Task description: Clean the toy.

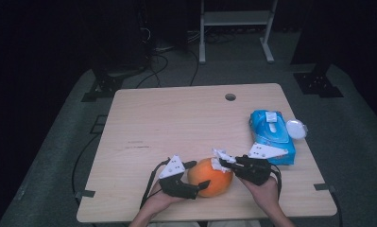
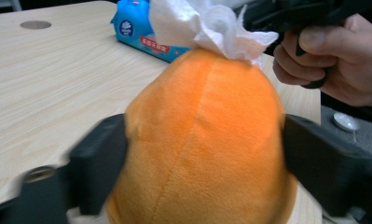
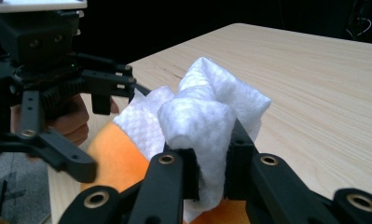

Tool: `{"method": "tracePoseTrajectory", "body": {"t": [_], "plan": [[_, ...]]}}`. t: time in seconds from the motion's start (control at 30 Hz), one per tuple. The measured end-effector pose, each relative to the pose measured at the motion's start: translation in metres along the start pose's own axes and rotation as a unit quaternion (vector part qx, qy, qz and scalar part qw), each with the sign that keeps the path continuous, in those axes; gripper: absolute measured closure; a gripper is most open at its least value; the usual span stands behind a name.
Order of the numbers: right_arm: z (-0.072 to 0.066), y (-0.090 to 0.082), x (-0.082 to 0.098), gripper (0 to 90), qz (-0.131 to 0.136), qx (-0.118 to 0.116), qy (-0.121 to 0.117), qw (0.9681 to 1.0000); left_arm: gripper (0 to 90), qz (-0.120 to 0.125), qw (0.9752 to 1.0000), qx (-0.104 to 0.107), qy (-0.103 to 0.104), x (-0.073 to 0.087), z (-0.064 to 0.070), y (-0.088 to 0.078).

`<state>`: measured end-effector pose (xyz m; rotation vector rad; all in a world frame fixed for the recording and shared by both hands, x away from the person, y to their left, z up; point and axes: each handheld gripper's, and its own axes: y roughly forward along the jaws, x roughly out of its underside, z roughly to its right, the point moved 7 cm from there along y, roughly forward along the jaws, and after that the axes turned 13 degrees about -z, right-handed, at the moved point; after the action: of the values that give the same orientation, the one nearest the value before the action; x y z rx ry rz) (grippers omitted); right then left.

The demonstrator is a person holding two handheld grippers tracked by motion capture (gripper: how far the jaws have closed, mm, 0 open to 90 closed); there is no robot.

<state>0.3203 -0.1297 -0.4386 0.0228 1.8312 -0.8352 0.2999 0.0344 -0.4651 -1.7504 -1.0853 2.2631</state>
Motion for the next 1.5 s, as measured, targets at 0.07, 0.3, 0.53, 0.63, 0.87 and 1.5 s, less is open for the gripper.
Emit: {"method": "tracePoseTrajectory", "body": {"t": [0.07,0.3,0.53,0.63,0.87,1.5], "plan": [[-0.007,0.000,-0.003,78.9,0.005,-0.008,-0.004,0.9999,32.6,0.000,0.9999,-0.009,0.006,-0.003,0.002,-0.002],[-0.013,0.001,-0.006,78.8,0.010,-0.026,-0.012,0.9996,39.3,0.017,0.9997,-0.005,0.019,-0.014,0.008,-0.016],[-0.003,0.005,0.002,78.9,-0.007,-0.009,-0.008,0.9999,15.9,0.011,0.9999,0.001,-0.005,-0.008,-0.001,-0.012],[-0.001,0.005,0.003,78.9,-0.008,-0.007,-0.005,0.9999,12.4,0.003,0.9997,0.016,-0.019,-0.001,-0.005,-0.008],[-0.021,0.003,-0.008,78.8,0.015,-0.037,-0.011,0.9991,34.8,0.003,1.0000,-0.008,0.002,-0.009,0.003,-0.013],[-0.021,0.011,-0.001,78.8,0.009,-0.052,-0.002,0.9986,15.3,0.020,0.9998,0.007,0.006,-0.016,0.006,-0.020]]}}
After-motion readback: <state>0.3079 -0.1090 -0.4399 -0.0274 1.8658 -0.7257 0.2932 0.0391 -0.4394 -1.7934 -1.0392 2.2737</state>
